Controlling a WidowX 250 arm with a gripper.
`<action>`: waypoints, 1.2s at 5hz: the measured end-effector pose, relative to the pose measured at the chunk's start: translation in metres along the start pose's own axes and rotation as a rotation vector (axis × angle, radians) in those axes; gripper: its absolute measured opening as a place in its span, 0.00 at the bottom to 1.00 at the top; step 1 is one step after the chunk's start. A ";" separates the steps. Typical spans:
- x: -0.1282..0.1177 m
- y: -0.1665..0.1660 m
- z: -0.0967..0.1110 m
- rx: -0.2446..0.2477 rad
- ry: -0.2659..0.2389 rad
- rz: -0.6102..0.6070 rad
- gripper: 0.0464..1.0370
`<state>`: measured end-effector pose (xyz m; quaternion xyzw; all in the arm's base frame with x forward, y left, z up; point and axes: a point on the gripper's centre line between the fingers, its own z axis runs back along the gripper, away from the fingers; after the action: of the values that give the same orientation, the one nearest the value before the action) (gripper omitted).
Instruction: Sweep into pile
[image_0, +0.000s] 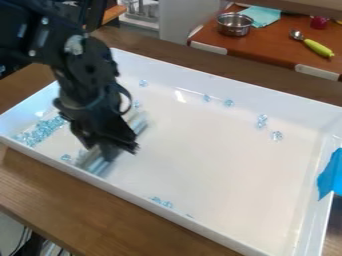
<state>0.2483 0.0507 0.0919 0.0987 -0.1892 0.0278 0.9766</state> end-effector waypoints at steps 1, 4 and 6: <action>0.003 0.022 -0.003 0.051 -0.037 0.007 0.31; 0.020 -0.014 0.020 -0.038 -0.004 0.062 0.31; 0.068 -0.099 0.040 -0.134 0.013 0.083 0.31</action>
<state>0.3061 -0.0530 0.1359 0.0253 -0.1880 0.0560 0.9802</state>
